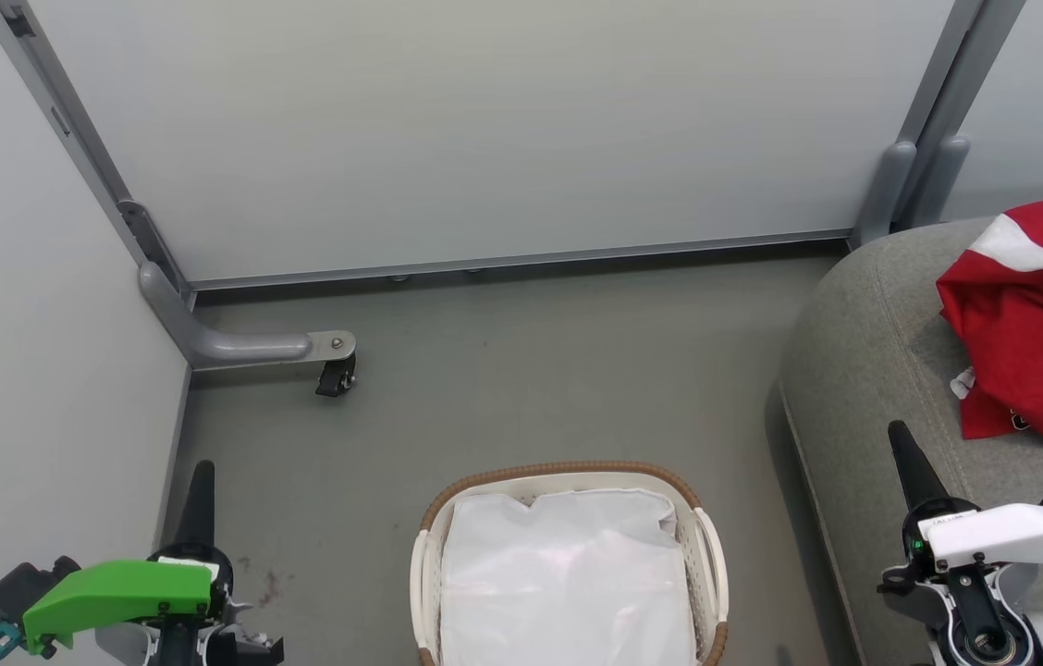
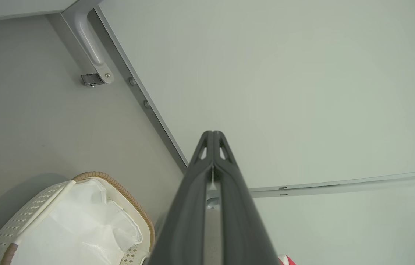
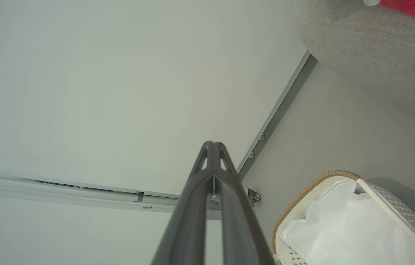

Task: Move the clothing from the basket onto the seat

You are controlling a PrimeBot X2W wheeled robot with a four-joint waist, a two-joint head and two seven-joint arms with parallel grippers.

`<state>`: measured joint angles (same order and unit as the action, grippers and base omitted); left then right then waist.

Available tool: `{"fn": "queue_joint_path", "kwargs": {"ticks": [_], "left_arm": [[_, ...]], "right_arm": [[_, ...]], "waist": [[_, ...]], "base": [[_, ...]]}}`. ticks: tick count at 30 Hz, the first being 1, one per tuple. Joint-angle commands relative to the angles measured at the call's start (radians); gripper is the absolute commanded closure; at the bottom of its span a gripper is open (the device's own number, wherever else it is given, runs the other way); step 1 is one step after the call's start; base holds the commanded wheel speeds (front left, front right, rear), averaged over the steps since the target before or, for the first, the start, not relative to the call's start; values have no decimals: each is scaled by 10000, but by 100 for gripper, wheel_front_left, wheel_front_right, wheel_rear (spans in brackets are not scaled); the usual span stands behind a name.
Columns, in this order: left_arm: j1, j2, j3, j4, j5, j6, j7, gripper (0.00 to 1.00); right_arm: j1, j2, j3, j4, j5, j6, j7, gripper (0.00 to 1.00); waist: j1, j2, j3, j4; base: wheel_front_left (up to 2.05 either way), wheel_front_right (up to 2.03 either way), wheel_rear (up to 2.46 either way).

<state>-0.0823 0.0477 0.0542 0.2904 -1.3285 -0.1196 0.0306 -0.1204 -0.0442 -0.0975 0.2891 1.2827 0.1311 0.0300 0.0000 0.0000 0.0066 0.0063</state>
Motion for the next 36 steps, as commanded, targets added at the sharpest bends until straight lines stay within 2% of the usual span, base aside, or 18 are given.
{"fn": "queue_joint_path", "kwargs": {"ticks": [1,36], "left_arm": [[-223,36,64,-131,-238,-50,54,100],[-317,44,560,-438,-2509,-129,755,100]], "right_arm": [[36,-62,-47,-128,261,-2,69,100],[151,-86,-164,-427,2909,-3,763,100]], "waist": [[0,0,-1,-2],[0,0,-29,-53]], "base": [[0,0,0],[0,0,0]]}}
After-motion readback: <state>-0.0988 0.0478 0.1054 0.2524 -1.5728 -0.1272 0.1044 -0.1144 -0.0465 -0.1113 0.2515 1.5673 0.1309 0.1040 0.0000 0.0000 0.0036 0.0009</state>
